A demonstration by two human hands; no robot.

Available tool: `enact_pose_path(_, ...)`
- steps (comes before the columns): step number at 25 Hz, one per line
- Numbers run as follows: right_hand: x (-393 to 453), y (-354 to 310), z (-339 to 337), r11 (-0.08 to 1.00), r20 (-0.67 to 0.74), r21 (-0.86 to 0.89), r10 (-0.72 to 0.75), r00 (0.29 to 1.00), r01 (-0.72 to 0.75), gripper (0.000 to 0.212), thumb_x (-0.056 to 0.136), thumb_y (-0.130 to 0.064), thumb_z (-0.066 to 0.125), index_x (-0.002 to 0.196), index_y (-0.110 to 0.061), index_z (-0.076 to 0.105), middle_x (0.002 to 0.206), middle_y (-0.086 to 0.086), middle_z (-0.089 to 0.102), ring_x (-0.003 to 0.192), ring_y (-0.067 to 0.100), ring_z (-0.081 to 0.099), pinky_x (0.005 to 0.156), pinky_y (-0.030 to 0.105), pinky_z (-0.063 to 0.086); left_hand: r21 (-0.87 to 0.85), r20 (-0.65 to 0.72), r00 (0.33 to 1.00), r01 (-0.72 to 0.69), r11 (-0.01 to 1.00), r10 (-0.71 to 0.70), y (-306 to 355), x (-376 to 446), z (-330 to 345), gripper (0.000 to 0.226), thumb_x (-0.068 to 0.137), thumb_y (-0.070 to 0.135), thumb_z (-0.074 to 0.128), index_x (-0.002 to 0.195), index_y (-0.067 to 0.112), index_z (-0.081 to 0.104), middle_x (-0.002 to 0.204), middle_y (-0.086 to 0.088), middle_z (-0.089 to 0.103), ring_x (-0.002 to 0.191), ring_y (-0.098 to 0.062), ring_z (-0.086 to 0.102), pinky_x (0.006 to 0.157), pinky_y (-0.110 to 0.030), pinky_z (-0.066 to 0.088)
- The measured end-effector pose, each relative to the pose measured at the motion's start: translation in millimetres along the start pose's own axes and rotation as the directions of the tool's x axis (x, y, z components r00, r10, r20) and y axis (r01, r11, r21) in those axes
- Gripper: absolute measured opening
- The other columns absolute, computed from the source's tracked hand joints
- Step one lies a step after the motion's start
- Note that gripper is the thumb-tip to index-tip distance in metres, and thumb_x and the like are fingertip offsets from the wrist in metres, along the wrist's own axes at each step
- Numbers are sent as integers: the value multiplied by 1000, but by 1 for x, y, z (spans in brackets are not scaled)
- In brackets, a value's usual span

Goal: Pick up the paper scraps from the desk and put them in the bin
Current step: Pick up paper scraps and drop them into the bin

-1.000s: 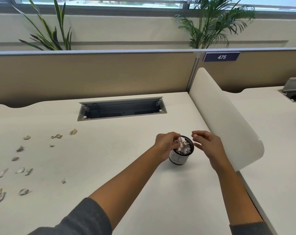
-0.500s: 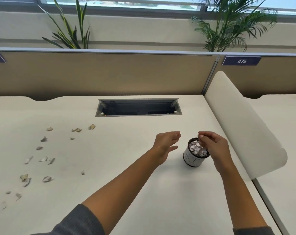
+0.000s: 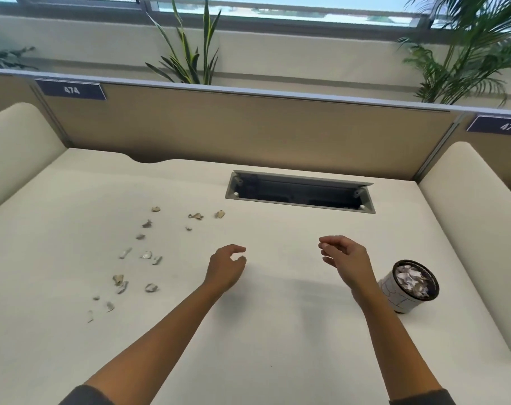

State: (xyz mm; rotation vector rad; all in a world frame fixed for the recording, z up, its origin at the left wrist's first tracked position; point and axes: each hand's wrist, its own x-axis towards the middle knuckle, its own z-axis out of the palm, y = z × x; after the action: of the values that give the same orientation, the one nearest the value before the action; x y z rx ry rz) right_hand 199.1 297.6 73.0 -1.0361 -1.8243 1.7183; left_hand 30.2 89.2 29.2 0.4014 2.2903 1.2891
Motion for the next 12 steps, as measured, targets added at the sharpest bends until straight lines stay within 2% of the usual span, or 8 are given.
enact_pose_path(2, 0, 2, 20, 999, 44, -32, 7, 999, -5, 17, 92, -7, 63, 95, -17, 76, 94, 2, 75, 88, 17, 70, 74, 23, 56, 55, -149, 988, 40, 998, -31, -26, 3, -32, 33, 89, 18, 57, 121, 21, 61, 131, 3, 55, 92, -5, 59, 78, -19, 46)
enact_pose_path(4, -1, 2, 40, 998, 92, -57, 18, 996, -13, 16, 92, -8, 63, 95, -17, 76, 94, 3, 75, 88, 17, 70, 73, 23, 56, 80, -275, 960, 82, 993, -57, -52, 2, -62, 34, 88, 16, 59, 122, 18, 58, 133, -2, 52, 103, -17, 57, 87, -28, 45)
enact_pose_path(8, -2, 3, 71, 995, 169, -104, 28, 985, -11, 15, 93, -9, 63, 95, -18, 76, 94, 2, 75, 90, 16, 70, 73, 22, 56, 184, -479, 876, 165, 969, -58, -99, -12, -107, 43, 83, 15, 64, 125, 9, 54, 138, -9, 45, 125, -27, 47, 103, -39, 41)
enact_pose_path(10, -3, 3, 81, 993, 191, -119, 30, 981, -7, 15, 92, -10, 64, 95, -19, 76, 94, 2, 75, 90, 15, 70, 74, 22, 57, 230, -575, 812, 281, 932, -103, -116, -20, -120, 56, 80, 22, 68, 130, 4, 48, 145, -14, 38, 136, -33, 34, 114, -45, 29)
enact_pose_path(12, -5, 5, 90, 991, 215, -134, 34, 976, -5, 15, 92, -11, 64, 95, -20, 76, 94, 2, 75, 89, 16, 71, 76, 24, 57, 220, -637, 741, 440, 870, -214, -130, -27, -127, 76, 79, 36, 70, 139, 3, 36, 155, -17, 21, 148, -33, 9, 121, -49, 7)
